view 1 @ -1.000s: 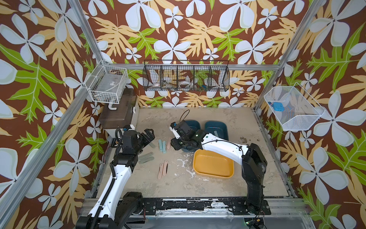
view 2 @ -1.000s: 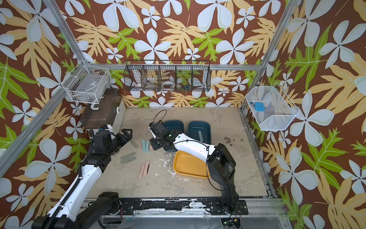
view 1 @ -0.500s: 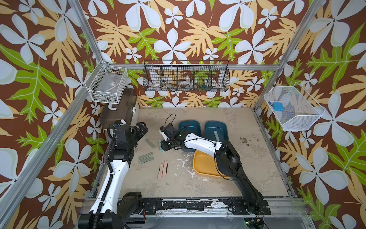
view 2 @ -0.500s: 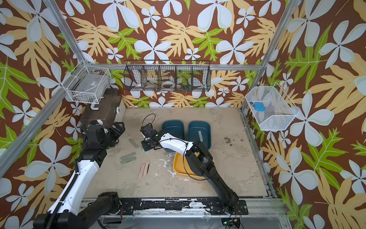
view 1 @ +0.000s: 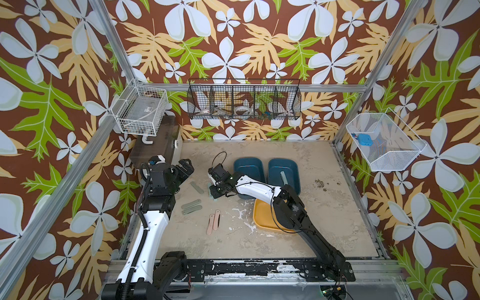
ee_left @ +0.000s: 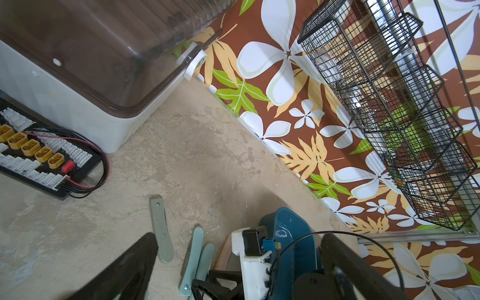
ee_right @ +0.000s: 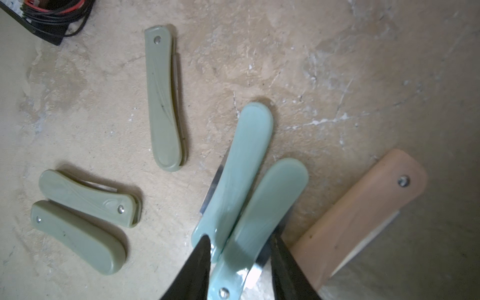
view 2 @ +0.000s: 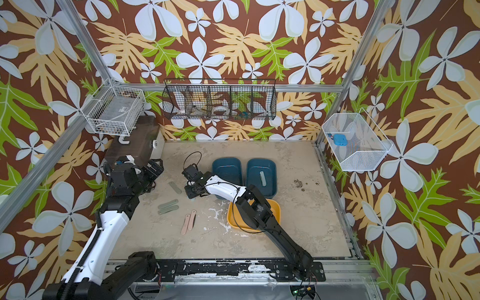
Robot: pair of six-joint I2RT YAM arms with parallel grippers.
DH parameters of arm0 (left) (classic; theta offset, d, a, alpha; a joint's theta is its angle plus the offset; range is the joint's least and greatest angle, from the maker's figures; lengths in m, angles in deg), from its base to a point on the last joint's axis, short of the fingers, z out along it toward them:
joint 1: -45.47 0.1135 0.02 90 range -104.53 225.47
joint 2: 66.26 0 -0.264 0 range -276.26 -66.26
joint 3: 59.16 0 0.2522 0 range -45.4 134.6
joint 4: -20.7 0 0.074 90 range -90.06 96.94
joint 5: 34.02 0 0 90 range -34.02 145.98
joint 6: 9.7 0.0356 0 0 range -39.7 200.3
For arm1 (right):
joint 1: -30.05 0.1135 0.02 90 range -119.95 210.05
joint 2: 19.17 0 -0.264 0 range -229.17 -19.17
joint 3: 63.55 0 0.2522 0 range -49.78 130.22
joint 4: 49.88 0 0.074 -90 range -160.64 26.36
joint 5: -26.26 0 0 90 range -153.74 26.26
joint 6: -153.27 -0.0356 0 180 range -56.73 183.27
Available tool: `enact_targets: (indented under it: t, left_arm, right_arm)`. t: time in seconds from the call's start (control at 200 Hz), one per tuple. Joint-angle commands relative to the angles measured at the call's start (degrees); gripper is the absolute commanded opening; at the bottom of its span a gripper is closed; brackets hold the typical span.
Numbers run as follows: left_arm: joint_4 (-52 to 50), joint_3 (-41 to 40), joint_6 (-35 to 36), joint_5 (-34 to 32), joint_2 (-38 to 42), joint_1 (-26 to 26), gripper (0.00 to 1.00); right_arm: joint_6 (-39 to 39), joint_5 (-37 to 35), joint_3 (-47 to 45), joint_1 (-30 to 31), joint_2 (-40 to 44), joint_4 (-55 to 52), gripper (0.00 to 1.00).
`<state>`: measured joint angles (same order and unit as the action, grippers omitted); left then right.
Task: Place the fruit knives into the storage box by color
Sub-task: Pick up the fruit knife from the center of the board.
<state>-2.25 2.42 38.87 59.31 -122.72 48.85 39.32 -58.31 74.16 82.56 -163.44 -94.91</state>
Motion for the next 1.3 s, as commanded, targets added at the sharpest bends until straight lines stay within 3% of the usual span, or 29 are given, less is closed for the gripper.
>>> enact_targets:
  t: [0.0, 0.38, 0.816, 1.296]
  left_arm:
    - [-0.64, 0.26, 0.38, 0.18, 0.29, 0.05, 1.00]
    - [-0.64, 0.18, 0.01, 0.12, 0.39, 0.05, 1.00]
    - [-0.13, -0.52, -0.47, 0.27, 0.64, 0.05, 1.00]
    - [0.23, -0.70, -0.62, 0.26, 0.48, 0.05, 1.00]
  right_arm:
    - [0.04, -2.14, 0.51, 0.05, -0.88, -0.99, 0.37]
    - [-0.14, -2.96, 0.44, 0.09, -1.81, -1.22, 0.32]
    - [1.13, -7.39, -6.43, 0.22, 4.15, -0.11, 0.35]
    - [3.42, -6.65, -4.24, 0.93, 0.40, -0.76, 0.36]
